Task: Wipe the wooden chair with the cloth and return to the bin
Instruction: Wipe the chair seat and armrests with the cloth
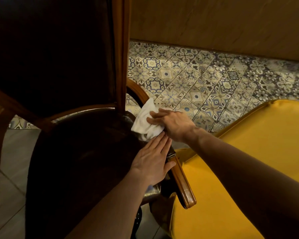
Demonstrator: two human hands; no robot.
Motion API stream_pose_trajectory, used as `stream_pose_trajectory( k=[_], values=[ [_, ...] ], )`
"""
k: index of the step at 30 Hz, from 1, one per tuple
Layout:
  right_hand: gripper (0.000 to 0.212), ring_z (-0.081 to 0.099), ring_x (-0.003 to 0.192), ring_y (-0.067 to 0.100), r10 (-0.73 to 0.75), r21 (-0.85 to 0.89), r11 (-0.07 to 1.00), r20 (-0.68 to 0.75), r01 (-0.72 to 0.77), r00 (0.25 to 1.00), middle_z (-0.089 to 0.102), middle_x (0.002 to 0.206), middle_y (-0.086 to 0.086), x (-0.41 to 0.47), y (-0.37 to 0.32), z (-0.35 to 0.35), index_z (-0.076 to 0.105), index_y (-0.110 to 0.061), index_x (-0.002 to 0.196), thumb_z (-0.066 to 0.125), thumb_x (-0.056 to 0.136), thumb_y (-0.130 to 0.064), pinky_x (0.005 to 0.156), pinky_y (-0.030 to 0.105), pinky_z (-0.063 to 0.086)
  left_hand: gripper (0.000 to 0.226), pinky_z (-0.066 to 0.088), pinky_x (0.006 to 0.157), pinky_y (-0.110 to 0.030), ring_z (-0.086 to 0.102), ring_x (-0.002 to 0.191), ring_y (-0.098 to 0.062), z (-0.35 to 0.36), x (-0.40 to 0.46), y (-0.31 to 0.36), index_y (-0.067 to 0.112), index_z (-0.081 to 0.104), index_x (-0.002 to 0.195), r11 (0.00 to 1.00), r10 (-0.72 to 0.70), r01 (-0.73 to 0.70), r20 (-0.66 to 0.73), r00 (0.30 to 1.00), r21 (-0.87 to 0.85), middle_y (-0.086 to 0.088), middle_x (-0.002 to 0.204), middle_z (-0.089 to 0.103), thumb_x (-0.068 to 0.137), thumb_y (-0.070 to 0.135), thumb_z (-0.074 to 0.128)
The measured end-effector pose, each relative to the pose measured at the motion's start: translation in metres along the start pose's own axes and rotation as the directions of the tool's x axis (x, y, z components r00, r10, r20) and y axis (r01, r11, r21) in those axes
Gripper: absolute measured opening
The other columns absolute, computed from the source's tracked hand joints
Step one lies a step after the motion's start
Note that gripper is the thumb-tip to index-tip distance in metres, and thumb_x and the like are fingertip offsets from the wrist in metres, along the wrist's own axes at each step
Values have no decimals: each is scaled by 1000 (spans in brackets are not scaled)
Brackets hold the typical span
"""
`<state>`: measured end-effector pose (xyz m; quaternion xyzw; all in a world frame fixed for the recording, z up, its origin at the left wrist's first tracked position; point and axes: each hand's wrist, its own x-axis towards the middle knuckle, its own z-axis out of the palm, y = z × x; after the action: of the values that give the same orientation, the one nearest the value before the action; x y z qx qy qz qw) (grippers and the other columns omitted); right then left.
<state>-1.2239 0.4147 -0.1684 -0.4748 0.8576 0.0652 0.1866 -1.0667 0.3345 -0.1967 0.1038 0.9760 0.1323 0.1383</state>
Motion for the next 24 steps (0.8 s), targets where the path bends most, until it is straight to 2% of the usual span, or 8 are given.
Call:
stream_pose_trajectory(
  k=[3,5,8,11,15,19,21,24],
  values=[
    [55,33,141,14,20,63,998,1,-20,1000,32,157,-18,-9,-3,-5,39,-47,145,53,98,-21,102,38,42,71,-4,122,-36,-13,150,-16,-6,-8,3,12,7,157,997,55,-55,3,998,-60,-6,166,-2,103,55,19],
    [52,42,135,15,40,78,996,18,-41,999,41,152,-16,-16,-5,-12,46,-47,140,54,97,-19,98,36,44,59,10,122,-35,12,150,-15,-10,-20,4,20,27,154,986,106,-107,-20,994,-130,-1,162,25,104,50,26],
    [54,51,123,21,83,93,992,72,-90,994,54,139,-7,-31,-12,-19,50,-44,136,58,92,-14,97,39,46,27,39,100,-31,49,115,-10,-27,-33,2,33,47,115,976,32,-70,-186,982,-205,11,116,56,99,52,35],
    [47,56,108,22,155,138,976,88,-166,984,60,124,-1,-49,-17,-27,52,-37,133,62,90,-20,90,38,48,35,42,85,-29,49,97,-12,-52,-30,-10,32,41,101,982,-151,100,-340,928,-163,9,101,52,87,63,51],
    [40,59,98,24,174,213,961,33,-177,984,63,111,0,-71,-24,-55,51,-32,125,62,88,-22,82,40,49,81,39,99,-35,46,117,-18,-82,-22,-20,26,43,129,974,-212,185,-250,945,-129,3,126,51,68,75,65],
    [29,56,74,24,171,268,952,-62,-148,983,59,80,-2,-93,-30,-91,45,-28,105,63,82,-27,61,33,40,52,45,90,-33,61,109,-19,-112,-22,-8,28,52,124,976,-197,168,-239,951,-136,4,120,66,80,43,74],
    [33,56,74,23,199,311,935,-57,-172,978,60,81,-2,-105,-29,-109,46,-31,103,66,78,-26,61,33,41,46,50,78,-36,67,101,-24,-133,-23,-4,29,53,121,974,-214,183,-261,941,-135,2,113,70,80,25,74],
    [49,59,85,24,250,386,897,-35,-218,968,65,94,0,-126,-24,-133,49,-32,113,75,73,-25,68,35,47,43,49,70,-37,68,95,-29,-173,-25,-1,32,51,115,983,-174,149,-295,940,-105,0,104,72,79,21,72]
  ],
)
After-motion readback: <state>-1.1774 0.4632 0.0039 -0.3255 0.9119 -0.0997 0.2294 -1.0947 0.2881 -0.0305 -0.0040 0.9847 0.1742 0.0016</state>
